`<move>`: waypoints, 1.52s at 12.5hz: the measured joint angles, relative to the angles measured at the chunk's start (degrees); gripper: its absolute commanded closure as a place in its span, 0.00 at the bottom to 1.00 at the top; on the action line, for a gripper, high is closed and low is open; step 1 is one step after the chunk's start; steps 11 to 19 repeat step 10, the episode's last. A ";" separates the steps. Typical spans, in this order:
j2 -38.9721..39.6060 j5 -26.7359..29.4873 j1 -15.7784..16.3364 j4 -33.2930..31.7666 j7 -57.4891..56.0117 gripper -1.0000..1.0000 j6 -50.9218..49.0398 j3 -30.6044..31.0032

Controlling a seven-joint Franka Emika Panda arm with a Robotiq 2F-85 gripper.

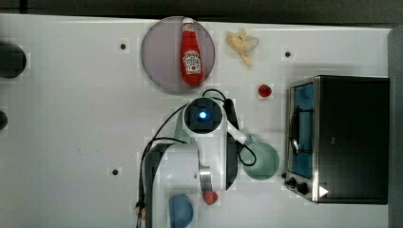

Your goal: Drag strainer left to right.

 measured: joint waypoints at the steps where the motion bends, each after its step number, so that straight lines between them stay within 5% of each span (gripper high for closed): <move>1: -4.66 -0.22 0.25 2.13 -3.27 0.00 -5.34 0.13; 6: -22.95 3.78 0.48 17.57 -21.26 0.00 -28.59 0.14; 9: -27.72 6.94 1.71 25.40 -31.35 0.00 -33.92 -0.83; 19: -27.83 6.43 1.35 26.41 -34.33 0.00 -34.52 -0.98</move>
